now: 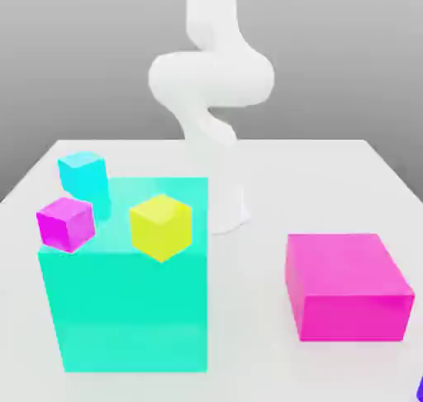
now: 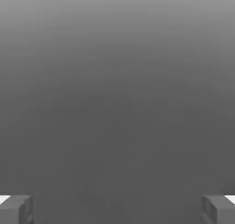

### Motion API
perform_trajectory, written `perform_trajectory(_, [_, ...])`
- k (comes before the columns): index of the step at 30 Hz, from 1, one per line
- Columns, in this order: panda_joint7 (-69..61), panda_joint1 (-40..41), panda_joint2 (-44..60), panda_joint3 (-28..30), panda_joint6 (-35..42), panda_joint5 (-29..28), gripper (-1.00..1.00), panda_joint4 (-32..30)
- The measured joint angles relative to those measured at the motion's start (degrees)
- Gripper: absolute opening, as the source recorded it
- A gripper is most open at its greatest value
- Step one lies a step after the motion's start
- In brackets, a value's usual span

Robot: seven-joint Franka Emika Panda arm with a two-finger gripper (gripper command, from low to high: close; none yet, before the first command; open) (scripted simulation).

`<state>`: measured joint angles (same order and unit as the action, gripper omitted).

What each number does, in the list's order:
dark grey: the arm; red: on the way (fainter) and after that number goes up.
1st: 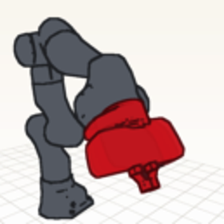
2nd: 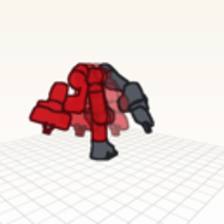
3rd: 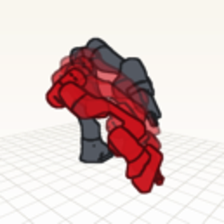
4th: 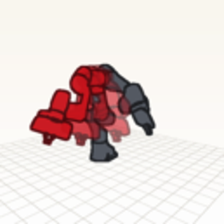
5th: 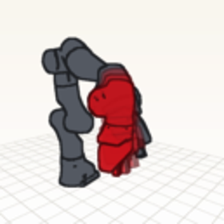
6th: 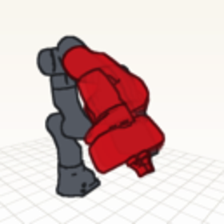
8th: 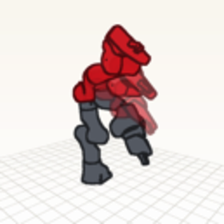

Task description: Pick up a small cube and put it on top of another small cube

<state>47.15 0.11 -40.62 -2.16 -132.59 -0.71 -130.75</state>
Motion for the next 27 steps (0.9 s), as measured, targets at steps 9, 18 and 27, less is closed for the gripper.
perform_trajectory(9, [5.8,-0.1,18.9,-8.0,-3.0,-4.0,0.00,3.7])
perform_trajectory(18, [13.2,-3.0,37.7,-13.9,-5.8,-10.2,0.00,7.4])
perform_trajectory(27, [19.3,-9.1,56.3,-15.5,-8.7,-14.6,0.00,11.1])
